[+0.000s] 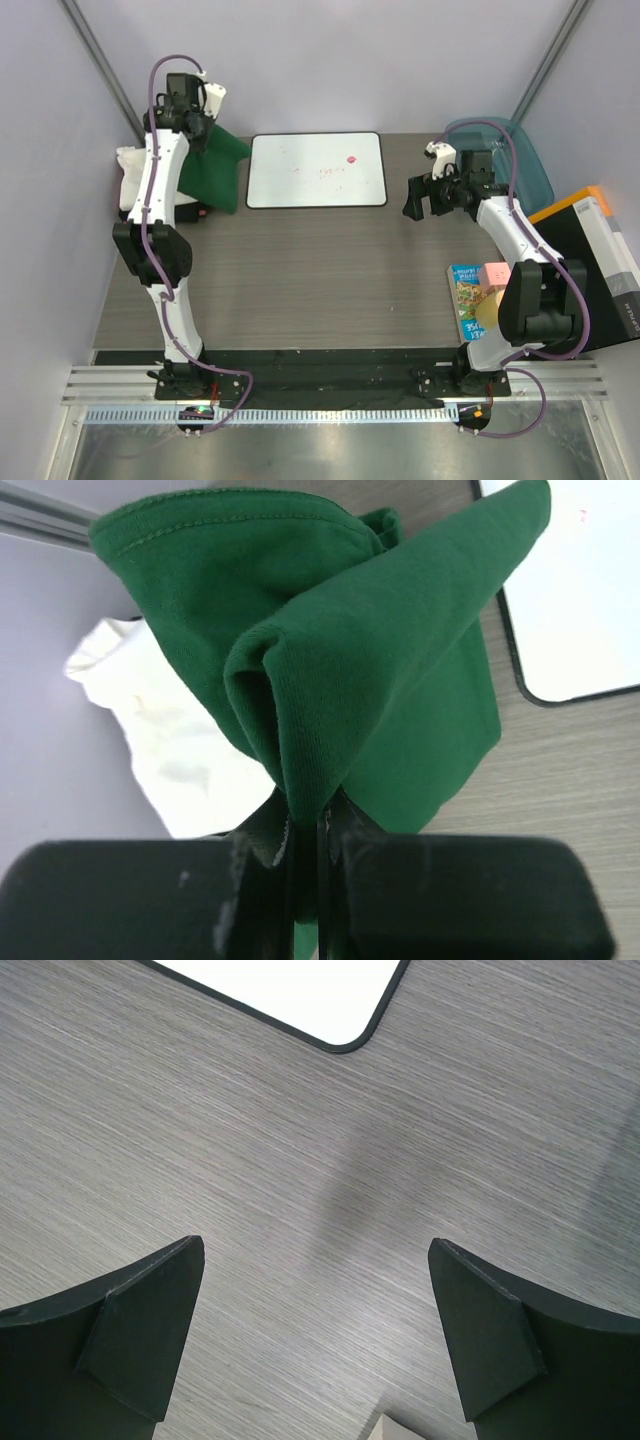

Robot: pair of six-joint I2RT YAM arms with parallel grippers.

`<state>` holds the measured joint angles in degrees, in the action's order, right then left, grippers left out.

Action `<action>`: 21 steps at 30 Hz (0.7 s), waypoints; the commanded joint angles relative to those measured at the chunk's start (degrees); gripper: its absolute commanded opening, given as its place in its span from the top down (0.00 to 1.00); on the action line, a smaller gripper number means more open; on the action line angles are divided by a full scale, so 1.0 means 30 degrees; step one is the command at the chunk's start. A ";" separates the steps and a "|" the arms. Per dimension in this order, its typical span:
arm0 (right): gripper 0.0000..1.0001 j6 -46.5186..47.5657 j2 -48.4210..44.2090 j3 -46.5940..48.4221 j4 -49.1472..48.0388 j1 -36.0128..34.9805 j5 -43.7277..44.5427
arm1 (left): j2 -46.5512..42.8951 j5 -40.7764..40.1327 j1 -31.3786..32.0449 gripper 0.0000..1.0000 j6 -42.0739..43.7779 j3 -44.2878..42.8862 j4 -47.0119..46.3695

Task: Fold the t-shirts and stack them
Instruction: Put the neatly folded tshirt into the corner of the board with the left arm

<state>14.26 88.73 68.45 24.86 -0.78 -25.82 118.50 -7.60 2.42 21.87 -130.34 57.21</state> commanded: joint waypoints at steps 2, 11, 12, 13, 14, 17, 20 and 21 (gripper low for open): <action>0.00 0.0197 -0.1012 -0.0022 -0.0670 0.0024 -0.0122 | -0.0622 -0.1657 -0.0219 1.00 0.0972 -0.2107 -0.2106; 0.00 0.0226 -0.1129 -0.0198 -0.0845 0.0024 -0.0122 | -0.0534 -0.2038 -0.0190 1.00 0.1499 -0.3046 -0.2547; 0.00 0.0227 -0.1129 -0.0198 -0.0846 0.0024 -0.0122 | -0.0534 -0.2184 -0.0190 1.00 0.1529 -0.3046 -0.2547; 0.00 0.0198 -0.1129 -0.0169 -0.0846 0.0024 -0.0122 | -0.0592 -0.2272 -0.0190 1.00 0.1587 -0.3046 -0.2576; 0.00 0.0197 -0.1129 -0.0198 -0.0846 0.0024 -0.0122 | -0.0651 -0.2389 -0.0190 1.00 0.1704 -0.2988 -0.2576; 0.00 0.0227 -0.1158 -0.0198 -0.0817 0.0024 -0.0122 | -0.0885 -0.2916 -0.0190 1.00 0.2054 -0.2930 -0.2781; 0.00 0.0256 -0.1187 -0.0198 -0.0846 0.0024 -0.0181 | -0.1090 -0.3531 -0.0219 1.00 0.2407 -0.2783 -0.3044; 0.00 0.0227 -0.1158 -0.0227 -0.0846 0.0024 -0.0181 | -0.1120 -0.3620 -0.0248 1.00 0.2611 -0.2754 -0.3103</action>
<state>14.63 87.66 68.01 24.36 -0.78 -25.85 118.50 -14.76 2.13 26.72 -136.59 53.32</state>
